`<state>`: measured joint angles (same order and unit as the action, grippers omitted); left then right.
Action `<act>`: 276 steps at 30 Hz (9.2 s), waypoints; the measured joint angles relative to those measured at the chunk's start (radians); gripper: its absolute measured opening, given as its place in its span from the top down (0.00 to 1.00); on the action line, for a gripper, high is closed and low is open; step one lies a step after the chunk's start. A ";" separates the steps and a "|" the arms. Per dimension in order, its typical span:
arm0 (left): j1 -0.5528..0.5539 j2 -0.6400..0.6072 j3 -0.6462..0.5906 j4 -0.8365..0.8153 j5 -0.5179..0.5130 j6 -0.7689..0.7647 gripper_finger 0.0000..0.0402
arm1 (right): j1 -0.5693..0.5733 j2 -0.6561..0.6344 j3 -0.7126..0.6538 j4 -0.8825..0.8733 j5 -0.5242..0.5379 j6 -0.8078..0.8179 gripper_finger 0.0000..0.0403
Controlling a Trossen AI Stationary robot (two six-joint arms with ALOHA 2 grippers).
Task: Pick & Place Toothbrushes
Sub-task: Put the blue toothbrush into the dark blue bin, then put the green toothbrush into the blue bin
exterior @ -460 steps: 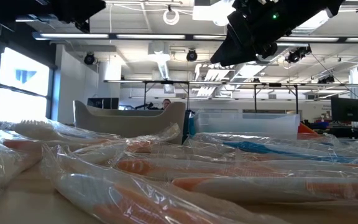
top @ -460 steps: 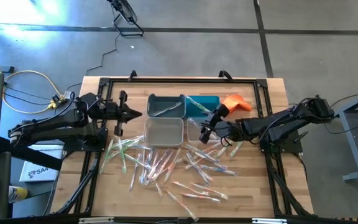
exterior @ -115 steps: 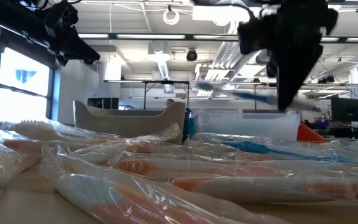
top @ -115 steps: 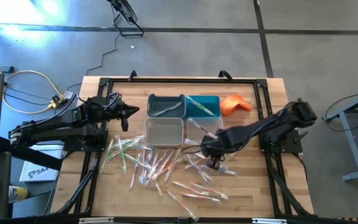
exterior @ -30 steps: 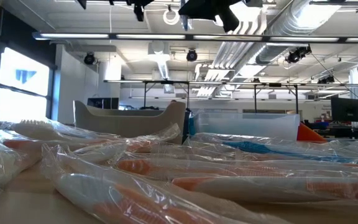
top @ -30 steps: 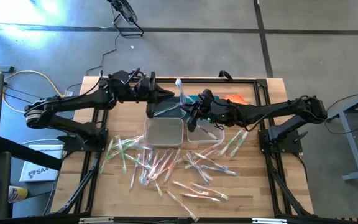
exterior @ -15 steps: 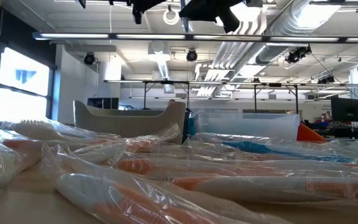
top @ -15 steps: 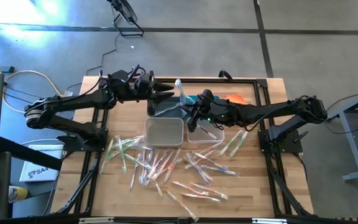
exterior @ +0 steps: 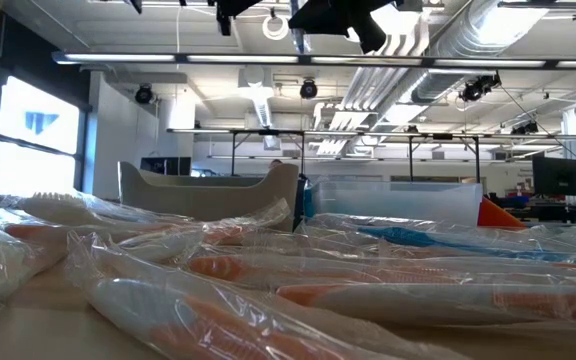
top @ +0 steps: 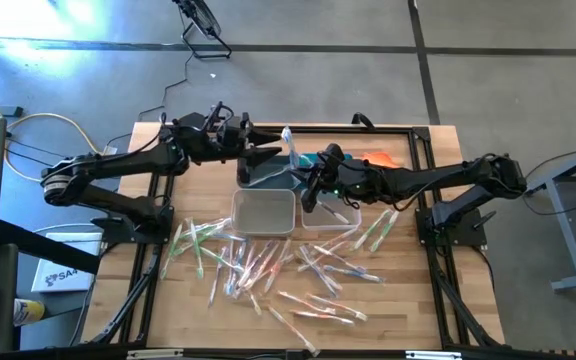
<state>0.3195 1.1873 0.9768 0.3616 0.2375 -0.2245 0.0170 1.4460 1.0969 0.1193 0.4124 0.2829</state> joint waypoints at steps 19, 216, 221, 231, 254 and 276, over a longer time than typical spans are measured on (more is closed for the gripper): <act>0.000 0.077 -0.001 0.109 0.041 -0.043 0.58 | 0.000 0.000 0.000 -0.012 -0.001 0.004 0.95; 0.107 0.266 0.235 -0.656 -0.051 0.247 1.00 | -0.040 -0.249 0.000 -0.356 -0.075 -0.054 0.67; 0.106 0.198 0.206 -0.656 -0.075 0.267 1.00 | -0.039 -0.249 0.000 -0.366 -0.072 -0.055 0.73; 0.106 -0.021 0.018 -0.636 -0.110 0.249 1.00 | -0.040 -0.304 0.000 -0.493 -0.072 -0.023 0.82; 0.106 -0.479 -0.222 -0.544 -0.111 0.145 1.00 | 0.003 -0.374 0.000 -0.529 -0.175 -0.023 0.87; 0.106 -0.483 -0.222 -0.544 -0.108 0.138 1.00 | 0.056 -0.379 0.000 -1.140 0.032 0.849 0.87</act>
<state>0.4252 0.7040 0.7551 -0.1822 0.1291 -0.0868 0.0729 1.0671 1.0966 -1.0212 0.4447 1.1319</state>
